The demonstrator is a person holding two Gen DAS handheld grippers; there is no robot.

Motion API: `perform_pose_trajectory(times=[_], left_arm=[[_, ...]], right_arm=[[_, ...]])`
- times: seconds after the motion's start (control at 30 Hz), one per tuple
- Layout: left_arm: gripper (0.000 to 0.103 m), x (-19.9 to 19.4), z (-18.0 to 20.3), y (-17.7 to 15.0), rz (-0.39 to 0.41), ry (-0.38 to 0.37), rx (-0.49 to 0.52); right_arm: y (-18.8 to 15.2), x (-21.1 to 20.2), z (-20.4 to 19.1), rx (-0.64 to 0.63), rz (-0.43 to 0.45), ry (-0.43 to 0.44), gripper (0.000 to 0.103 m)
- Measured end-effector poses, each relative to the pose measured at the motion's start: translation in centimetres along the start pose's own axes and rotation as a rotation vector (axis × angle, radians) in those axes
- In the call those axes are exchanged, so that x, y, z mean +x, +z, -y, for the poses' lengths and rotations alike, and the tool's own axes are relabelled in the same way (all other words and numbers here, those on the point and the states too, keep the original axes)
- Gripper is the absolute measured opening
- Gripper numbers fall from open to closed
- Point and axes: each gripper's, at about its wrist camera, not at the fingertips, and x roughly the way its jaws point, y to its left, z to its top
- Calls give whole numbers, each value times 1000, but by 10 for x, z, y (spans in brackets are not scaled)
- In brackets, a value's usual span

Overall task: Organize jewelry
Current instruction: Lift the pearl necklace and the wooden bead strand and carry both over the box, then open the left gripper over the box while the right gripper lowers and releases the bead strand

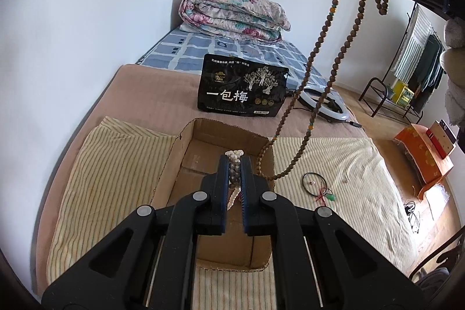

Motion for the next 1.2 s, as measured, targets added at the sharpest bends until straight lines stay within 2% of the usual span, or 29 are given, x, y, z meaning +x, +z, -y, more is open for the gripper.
perform_pose_trajectory(times=[0.37,0.8,1.03,1.13,1.2], left_arm=[[5,16,-7,-10,-41,-3,4],[5,50,-12,-27,-125,-8,9],[5,66,-10,-37,-169,0,22],[5,69,-10,-38,-178,0,19],[5,71,-10,-39,-189,0,21]], right_arm=[[-15,50,-15,4,-63,32,11],[-84,117,-8,60,-230,70,11],[-109,136,1,104,-301,93,12],[-116,139,5,118,-315,95,18],[-118,140,5,117,-325,83,30]])
